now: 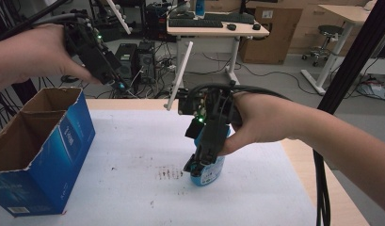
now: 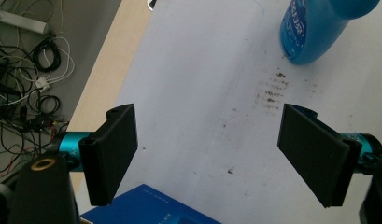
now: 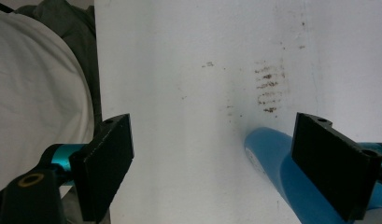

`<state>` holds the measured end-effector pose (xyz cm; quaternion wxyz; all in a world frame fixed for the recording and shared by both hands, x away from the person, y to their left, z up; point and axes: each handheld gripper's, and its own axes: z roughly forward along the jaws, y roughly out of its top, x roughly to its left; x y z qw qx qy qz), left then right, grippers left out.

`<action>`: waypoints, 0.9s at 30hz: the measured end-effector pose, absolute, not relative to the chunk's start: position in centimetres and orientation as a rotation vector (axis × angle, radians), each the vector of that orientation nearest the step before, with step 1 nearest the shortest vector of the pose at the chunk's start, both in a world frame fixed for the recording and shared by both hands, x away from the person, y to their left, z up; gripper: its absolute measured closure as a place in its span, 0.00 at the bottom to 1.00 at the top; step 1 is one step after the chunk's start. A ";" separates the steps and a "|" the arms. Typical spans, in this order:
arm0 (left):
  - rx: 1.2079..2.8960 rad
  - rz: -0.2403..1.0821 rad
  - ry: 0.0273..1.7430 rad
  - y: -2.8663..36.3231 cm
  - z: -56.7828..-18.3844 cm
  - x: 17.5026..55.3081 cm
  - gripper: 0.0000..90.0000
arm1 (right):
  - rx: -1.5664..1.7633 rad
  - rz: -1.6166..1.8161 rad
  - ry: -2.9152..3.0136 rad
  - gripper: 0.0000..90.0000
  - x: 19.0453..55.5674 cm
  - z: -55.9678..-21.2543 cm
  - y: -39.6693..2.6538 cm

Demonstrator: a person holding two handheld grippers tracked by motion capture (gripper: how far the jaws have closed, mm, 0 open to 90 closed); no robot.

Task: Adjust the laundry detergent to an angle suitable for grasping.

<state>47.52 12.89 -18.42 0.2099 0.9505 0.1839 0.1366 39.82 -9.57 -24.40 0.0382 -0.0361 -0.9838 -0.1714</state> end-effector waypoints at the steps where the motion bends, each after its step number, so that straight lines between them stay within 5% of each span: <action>1: 2.645 0.379 0.508 12.9 -18.4 47.5 0.22 | -0.112 -0.526 -3.021 0.14 39.8 -24.4 -9.6; 27: 2.641 0.394 0.495 12.6 -18.2 46.8 0.22 | -0.096 -0.518 -3.033 0.14 39.3 -23.5 -9.5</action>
